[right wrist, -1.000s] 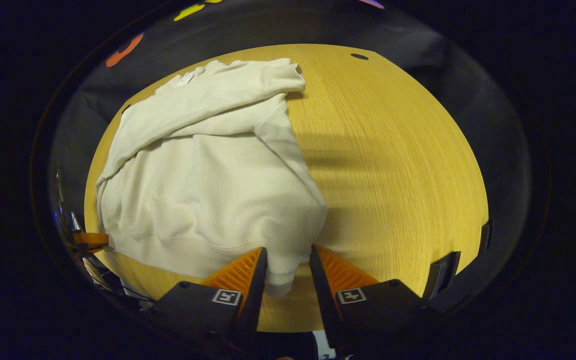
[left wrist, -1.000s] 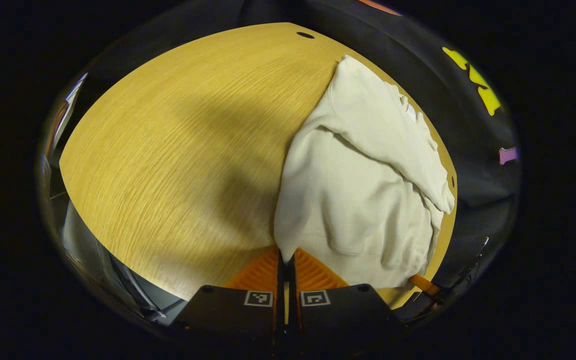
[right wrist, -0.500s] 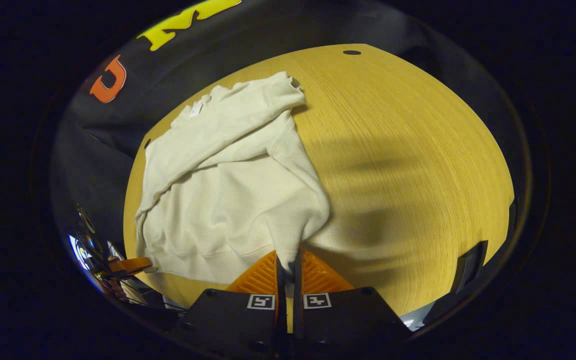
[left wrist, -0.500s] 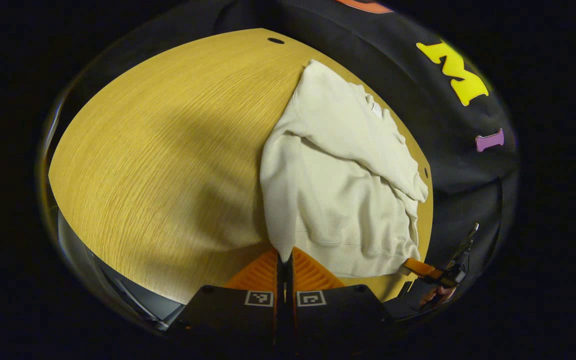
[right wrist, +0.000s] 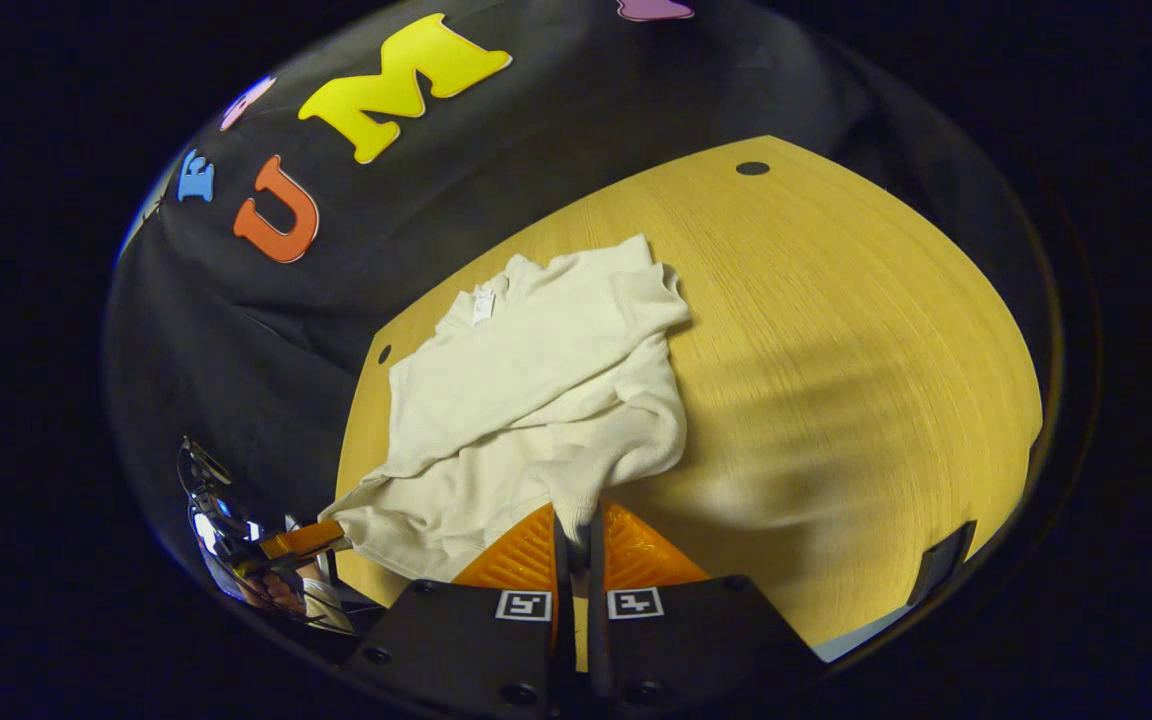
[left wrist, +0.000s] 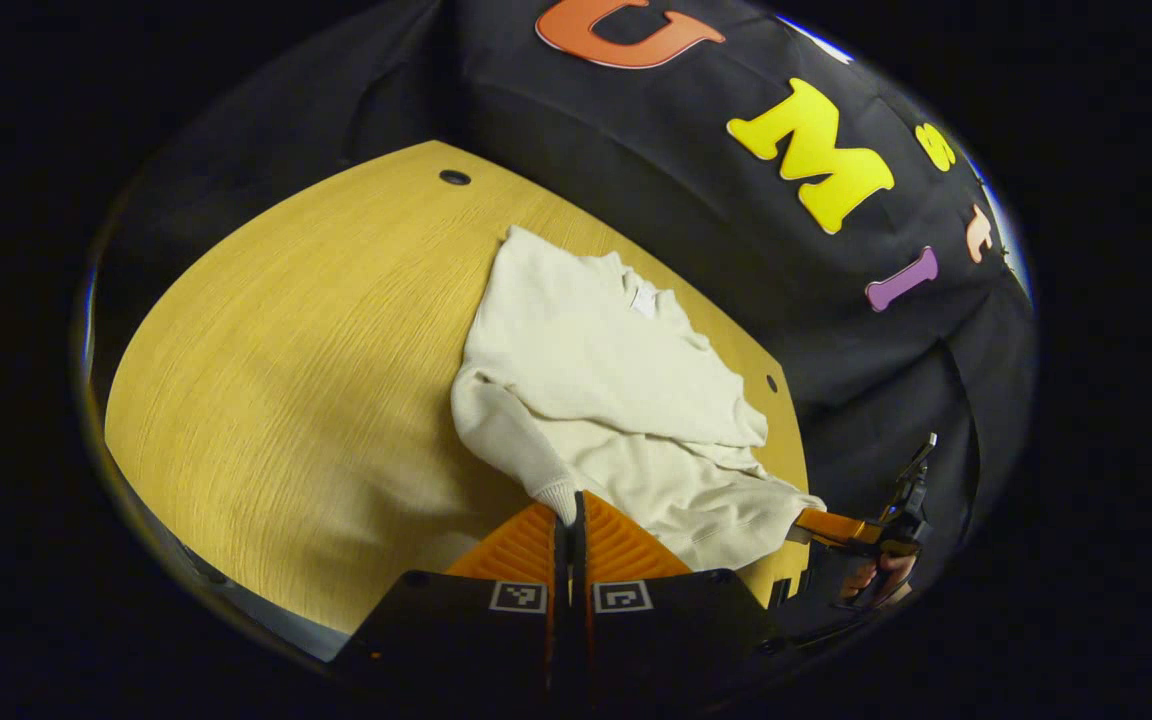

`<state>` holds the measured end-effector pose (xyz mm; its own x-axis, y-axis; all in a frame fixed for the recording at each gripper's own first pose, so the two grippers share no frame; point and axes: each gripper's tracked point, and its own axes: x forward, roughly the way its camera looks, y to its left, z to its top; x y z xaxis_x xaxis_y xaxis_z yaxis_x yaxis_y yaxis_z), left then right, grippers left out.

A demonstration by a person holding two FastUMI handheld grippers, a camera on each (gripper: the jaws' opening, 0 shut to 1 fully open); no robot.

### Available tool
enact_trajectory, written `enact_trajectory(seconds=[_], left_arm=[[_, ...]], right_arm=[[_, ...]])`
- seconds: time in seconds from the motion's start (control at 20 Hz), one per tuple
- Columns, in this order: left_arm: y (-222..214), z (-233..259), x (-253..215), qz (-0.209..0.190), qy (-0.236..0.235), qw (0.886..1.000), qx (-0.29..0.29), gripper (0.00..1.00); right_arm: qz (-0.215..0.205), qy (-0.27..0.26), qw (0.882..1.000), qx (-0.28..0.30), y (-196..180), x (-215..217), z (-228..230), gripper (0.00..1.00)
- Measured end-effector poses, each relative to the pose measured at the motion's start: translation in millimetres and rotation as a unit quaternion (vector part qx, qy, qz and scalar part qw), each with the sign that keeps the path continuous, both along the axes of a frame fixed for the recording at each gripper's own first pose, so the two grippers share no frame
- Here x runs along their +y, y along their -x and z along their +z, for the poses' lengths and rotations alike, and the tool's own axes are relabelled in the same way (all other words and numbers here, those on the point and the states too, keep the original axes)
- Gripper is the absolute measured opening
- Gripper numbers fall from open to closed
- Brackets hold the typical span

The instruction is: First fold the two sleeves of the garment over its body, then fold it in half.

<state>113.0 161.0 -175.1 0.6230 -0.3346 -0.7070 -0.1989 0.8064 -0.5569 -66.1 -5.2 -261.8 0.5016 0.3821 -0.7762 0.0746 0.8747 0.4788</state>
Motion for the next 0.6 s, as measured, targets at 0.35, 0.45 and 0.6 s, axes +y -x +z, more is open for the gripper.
enact_trajectory(seconds=[0.35, 0.45, 0.6], left_arm=[[-50, 41, 2, -0.006, 0.007, 0.996, -0.093, 0.03], [-66, 51, 4, -0.003, 0.009, 0.994, -0.111, 0.03], [-91, 62, 9, 0.01, 0.017, 0.992, -0.125, 0.03]], right_arm=[[0.022, -0.019, 0.996, -0.083, -74, 20, 84, 0.06], [0.027, -0.025, 0.994, -0.1, -100, 31, 104, 0.06], [0.029, -0.036, 0.993, -0.113, -140, 42, 122, 0.05]])
